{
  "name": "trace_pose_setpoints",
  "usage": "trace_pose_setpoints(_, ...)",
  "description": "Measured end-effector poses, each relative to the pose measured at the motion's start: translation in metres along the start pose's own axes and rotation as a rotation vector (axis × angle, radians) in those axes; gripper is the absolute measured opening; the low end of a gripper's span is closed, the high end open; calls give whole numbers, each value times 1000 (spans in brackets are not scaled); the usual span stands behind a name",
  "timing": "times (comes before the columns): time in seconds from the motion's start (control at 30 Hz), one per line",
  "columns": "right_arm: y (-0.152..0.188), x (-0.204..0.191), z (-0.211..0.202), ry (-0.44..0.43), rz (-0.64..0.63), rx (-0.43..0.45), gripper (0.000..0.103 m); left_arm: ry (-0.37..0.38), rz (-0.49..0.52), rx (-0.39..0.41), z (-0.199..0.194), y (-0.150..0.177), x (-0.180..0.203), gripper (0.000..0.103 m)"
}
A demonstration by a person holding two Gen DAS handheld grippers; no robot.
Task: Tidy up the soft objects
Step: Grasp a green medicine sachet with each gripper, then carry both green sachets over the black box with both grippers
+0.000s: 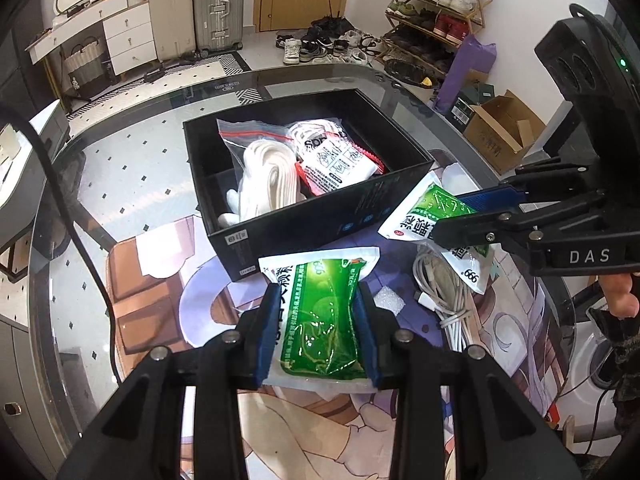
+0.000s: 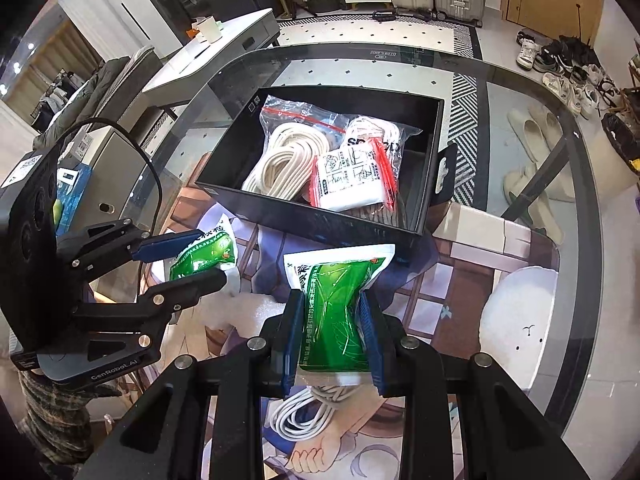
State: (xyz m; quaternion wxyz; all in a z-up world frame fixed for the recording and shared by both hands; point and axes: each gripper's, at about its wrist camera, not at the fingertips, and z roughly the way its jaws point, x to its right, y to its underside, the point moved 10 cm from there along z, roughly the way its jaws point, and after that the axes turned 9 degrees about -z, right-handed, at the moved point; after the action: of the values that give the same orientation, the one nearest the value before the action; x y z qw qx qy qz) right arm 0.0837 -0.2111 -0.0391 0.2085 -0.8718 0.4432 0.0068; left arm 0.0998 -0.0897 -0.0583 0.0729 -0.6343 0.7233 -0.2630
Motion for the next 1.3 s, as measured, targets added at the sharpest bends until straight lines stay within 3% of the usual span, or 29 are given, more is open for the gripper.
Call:
trace_pose_setpoints(0.43,-18,0,-34,-10,-10,62,28,-50,3,58,-19,-17,-7,34)
trace_pose_setpoints(1.3,-49,-4,-59,-7,-15,137,28,-71,1,119,-34,-49,-10,34)
